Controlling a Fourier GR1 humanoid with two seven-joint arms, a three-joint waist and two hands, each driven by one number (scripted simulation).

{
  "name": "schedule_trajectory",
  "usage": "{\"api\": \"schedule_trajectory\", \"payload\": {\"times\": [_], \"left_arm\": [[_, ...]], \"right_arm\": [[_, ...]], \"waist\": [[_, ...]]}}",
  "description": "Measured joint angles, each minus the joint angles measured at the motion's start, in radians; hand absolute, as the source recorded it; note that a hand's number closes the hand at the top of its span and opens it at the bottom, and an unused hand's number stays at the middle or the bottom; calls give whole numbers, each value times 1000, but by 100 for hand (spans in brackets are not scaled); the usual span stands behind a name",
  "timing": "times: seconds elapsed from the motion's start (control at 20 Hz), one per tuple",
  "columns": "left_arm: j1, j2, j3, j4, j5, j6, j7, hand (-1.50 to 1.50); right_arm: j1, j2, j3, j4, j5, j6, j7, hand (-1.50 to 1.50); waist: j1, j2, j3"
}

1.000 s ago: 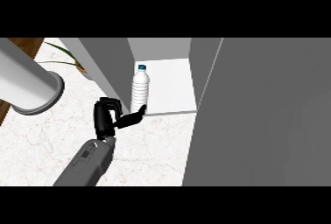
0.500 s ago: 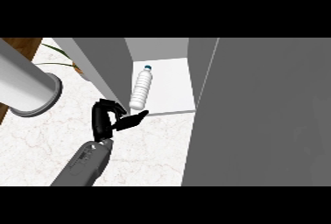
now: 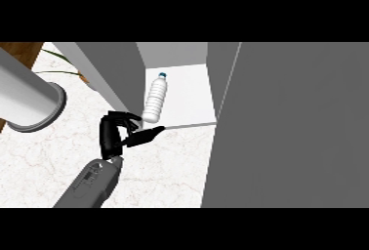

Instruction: Pick up the bottled water, place it into the cabinet and close the cabinet

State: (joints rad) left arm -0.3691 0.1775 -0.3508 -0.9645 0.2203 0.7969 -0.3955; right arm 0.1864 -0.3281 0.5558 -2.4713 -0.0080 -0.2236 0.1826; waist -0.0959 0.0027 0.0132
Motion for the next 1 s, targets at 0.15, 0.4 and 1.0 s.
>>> {"api": "schedule_trajectory", "payload": {"times": [0.15, 0.4, 1.0], "left_arm": [[15, -3, 5, -25, 29, -19, 6, -150], [48, 11, -3, -77, 83, -116, 6, -150], [71, -2, -6, -134, 213, -322, 31, -150]], "right_arm": [[-1, 1, 1, 1, -1, 5, -5, -150], [-3, 5, 2, 4, -3, 8, -7, -150], [-1, -3, -16, 5, 0, 12, -6, -150]], "waist": [[-5, 2, -3], [-9, 6, -9], [20, 8, -17]]}}
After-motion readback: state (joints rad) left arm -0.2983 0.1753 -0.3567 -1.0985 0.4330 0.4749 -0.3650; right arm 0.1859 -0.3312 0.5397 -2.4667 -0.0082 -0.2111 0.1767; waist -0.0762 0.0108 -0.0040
